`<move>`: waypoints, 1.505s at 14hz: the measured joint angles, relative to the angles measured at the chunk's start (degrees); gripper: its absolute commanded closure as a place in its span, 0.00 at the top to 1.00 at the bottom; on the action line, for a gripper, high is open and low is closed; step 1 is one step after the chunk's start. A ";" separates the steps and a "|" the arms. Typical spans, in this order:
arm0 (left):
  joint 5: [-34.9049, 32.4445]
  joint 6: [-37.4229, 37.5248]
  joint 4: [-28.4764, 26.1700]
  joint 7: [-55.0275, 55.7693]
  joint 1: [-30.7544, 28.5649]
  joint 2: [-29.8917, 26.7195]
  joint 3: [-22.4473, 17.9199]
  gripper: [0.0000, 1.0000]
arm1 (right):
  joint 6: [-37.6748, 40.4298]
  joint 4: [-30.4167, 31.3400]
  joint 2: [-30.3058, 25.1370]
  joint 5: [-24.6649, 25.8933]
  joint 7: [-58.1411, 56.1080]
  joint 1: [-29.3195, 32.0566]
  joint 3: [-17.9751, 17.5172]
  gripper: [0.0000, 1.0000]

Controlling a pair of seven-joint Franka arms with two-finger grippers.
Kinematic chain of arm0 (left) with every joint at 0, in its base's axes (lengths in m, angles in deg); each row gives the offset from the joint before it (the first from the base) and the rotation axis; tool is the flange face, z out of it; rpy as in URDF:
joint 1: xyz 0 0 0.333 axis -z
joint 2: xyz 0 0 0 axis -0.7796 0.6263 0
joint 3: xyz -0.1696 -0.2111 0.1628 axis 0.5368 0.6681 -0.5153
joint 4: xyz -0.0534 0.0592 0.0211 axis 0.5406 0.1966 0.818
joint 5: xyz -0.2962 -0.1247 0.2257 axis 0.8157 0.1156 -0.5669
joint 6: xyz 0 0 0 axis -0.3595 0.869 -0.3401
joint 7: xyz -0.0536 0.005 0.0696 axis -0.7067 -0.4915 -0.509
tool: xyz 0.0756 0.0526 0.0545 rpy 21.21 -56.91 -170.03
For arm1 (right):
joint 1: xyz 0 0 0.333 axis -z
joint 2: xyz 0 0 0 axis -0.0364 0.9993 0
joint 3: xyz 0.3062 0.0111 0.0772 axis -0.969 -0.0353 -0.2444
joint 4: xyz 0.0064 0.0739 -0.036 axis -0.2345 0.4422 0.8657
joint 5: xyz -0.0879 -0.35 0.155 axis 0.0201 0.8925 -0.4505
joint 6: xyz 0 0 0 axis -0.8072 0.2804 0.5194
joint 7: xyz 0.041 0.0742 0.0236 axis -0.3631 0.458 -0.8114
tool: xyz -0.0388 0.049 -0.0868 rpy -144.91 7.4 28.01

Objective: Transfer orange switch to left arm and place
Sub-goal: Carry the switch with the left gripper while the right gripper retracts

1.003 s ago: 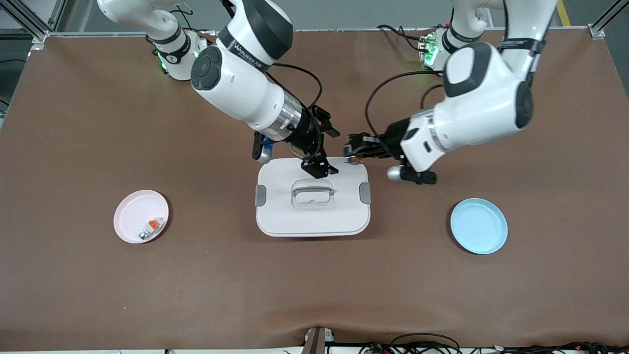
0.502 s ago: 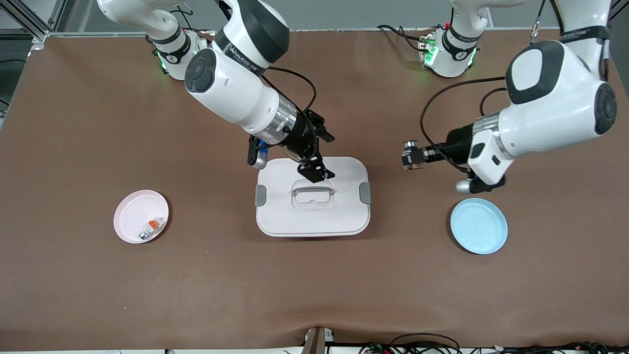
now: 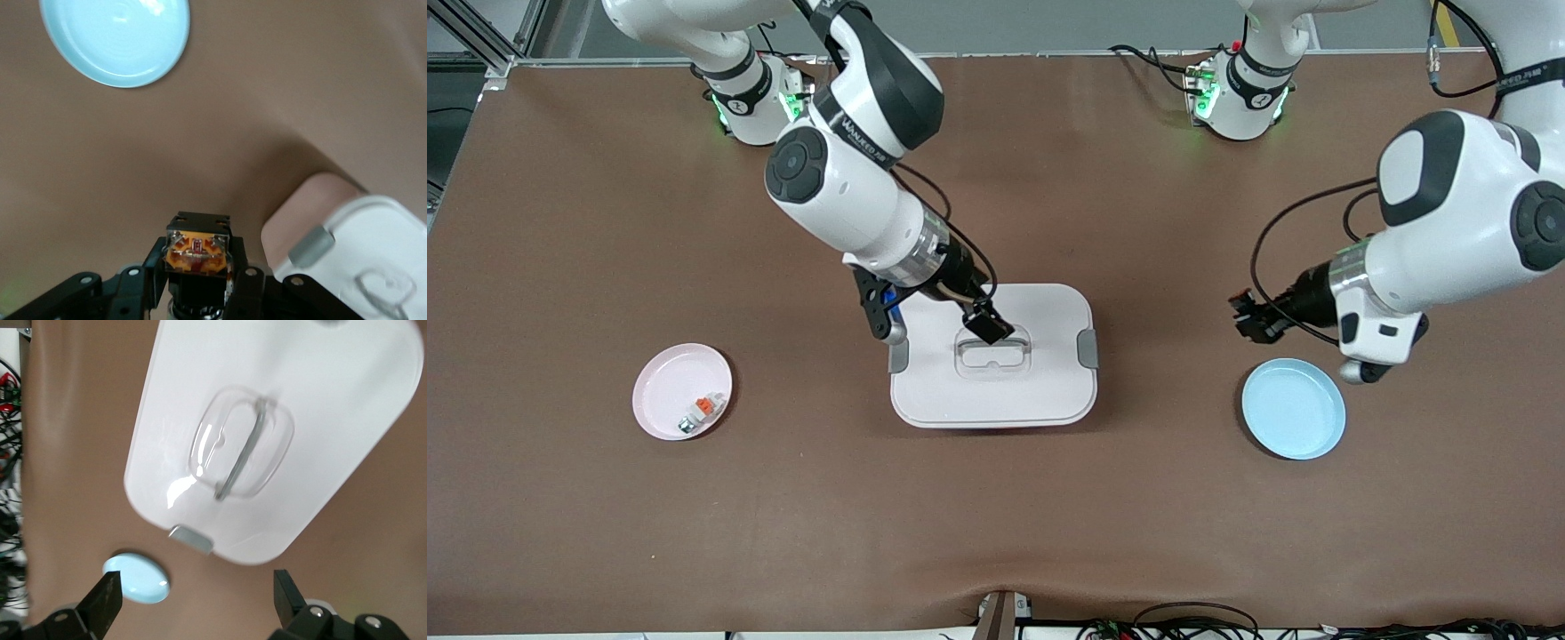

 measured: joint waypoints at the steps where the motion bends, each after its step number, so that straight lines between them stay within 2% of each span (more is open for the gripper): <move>1: -0.64 -0.01 -0.02 1.20 -1.42 0.71 -0.09 0.00 | 2.34 0.06 0.01 0.97 -3.65 0.83 0.06 1.00; 6: -1.86 -2.98 -0.04 7.23 -7.71 5.79 -0.33 0.00 | 11.65 -0.06 -0.18 7.07 -20.59 6.23 0.29 1.00; 10: -3.70 -4.79 2.04 14.94 -7.10 10.60 -0.14 0.00 | 18.23 -0.28 -1.30 11.75 -35.22 10.22 0.43 1.00; 12: -7.29 -4.81 2.54 15.98 -6.57 11.86 -0.04 0.00 | 21.56 -0.39 -2.74 13.45 -43.10 12.91 0.51 1.00; 15: -19.41 -4.76 2.57 15.90 -5.33 13.60 0.32 0.00 | 25.14 -0.46 -5.37 14.57 -53.58 17.11 0.59 1.00; 17: -24.97 -4.74 2.56 15.44 -3.17 15.05 0.50 0.00 | 27.06 -0.46 -6.91 14.73 -59.69 19.80 0.64 1.00; 19: -26.63 -4.74 2.56 10.58 -1.87 15.81 0.53 0.00 | 28.69 -0.46 -8.25 15.13 -65.58 22.50 0.66 1.00; 21: -27.08 -4.80 2.69 3.99 -1.92 15.84 0.51 0.00 | 29.42 -0.34 -9.62 18.25 -70.94 24.53 0.64 1.00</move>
